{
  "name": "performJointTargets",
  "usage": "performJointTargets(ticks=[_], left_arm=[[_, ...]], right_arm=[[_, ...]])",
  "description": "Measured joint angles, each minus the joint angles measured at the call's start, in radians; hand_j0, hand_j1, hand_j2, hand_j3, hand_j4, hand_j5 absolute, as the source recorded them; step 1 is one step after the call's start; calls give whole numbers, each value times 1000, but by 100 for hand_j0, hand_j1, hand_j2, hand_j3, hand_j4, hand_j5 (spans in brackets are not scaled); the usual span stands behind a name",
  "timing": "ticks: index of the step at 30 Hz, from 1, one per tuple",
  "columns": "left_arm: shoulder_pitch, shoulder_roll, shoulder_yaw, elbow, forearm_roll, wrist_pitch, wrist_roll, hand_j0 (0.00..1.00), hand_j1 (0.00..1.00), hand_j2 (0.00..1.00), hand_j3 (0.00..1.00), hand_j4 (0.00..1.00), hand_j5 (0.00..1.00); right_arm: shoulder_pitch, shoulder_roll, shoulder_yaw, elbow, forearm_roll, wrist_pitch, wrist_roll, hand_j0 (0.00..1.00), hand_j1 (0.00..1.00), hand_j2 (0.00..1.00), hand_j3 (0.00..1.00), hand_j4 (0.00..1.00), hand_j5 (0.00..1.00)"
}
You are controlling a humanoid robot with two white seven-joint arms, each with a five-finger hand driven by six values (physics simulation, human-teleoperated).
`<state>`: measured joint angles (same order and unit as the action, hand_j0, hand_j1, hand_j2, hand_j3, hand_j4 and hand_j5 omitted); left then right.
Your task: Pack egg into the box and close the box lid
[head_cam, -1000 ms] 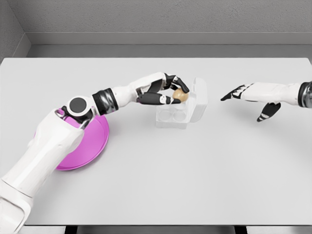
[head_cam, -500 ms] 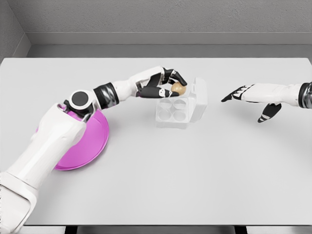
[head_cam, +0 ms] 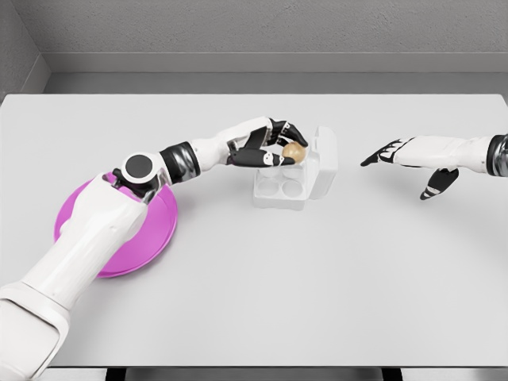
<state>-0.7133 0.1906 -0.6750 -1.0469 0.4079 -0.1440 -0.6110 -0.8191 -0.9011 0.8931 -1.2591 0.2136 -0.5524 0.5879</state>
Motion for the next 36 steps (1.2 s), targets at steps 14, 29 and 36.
performJointTargets(ticks=[14, 29, 36], left_arm=[[0, 9, 2, -3, 0, -7, 0, 83, 83, 83, 83, 83, 83], [-3, 61, 13, -45, 9, -69, 0, 93, 93, 93, 93, 93, 93], [-5, 78, 13, -50, 10, -96, 0, 94, 94, 94, 94, 94, 94]], right_arm=[[0, 0, 0, -2, 0, -1, 0, 100, 100, 100, 100, 100, 100], [5, 10, -11, 1, 2, -1, 0, 100, 100, 100, 100, 100, 100], [5, 31, -11, 1, 2, 0, 0, 100, 100, 100, 100, 100, 100]])
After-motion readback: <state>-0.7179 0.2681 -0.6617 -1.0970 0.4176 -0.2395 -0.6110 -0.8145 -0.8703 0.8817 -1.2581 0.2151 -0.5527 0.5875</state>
